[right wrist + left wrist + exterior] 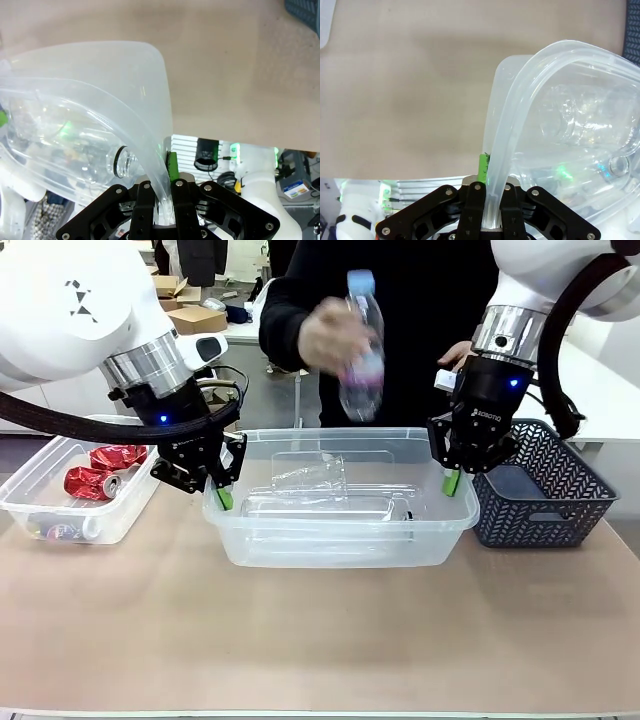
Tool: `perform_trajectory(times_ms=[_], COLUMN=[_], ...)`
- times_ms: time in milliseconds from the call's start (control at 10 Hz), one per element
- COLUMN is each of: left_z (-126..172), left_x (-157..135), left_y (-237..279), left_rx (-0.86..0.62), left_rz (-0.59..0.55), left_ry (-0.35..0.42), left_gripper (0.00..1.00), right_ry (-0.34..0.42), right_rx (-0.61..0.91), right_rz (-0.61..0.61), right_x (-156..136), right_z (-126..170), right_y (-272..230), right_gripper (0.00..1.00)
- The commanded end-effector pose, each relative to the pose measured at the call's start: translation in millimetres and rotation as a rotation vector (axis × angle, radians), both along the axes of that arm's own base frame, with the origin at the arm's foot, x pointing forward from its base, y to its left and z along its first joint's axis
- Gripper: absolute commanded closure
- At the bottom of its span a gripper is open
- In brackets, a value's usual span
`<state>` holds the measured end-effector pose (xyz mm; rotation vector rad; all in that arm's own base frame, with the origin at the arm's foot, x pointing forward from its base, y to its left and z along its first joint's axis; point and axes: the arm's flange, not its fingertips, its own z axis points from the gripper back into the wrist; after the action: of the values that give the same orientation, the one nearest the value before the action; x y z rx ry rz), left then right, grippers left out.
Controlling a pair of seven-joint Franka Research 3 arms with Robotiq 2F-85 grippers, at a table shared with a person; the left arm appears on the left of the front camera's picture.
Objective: Sort the waste into each basket.
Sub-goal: Offer the picked Organizing box to the human.
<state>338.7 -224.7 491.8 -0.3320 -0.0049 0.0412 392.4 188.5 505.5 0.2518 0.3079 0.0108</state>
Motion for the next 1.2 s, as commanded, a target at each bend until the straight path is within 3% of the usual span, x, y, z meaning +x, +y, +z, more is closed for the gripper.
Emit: perform_trajectory(times_ms=[0, 1100], left_z=[1.2, 1.2], left_x=[2.5, 2.5], left_y=[12.9, 12.9], left_rx=[0.005, 0.005], left_rz=[0.034, 0.034], left_ry=[-0.009, -0.009], left_gripper=[1.00, 1.00], right_ry=[0.005, 0.005], right_rx=[0.005, 0.005], right_rz=[0.001, 0.001], right_x=[1.1, 1.1], right_z=[3.0, 3.0], right_y=[-6.0, -6.0], right_gripper=[1.00, 1.00])
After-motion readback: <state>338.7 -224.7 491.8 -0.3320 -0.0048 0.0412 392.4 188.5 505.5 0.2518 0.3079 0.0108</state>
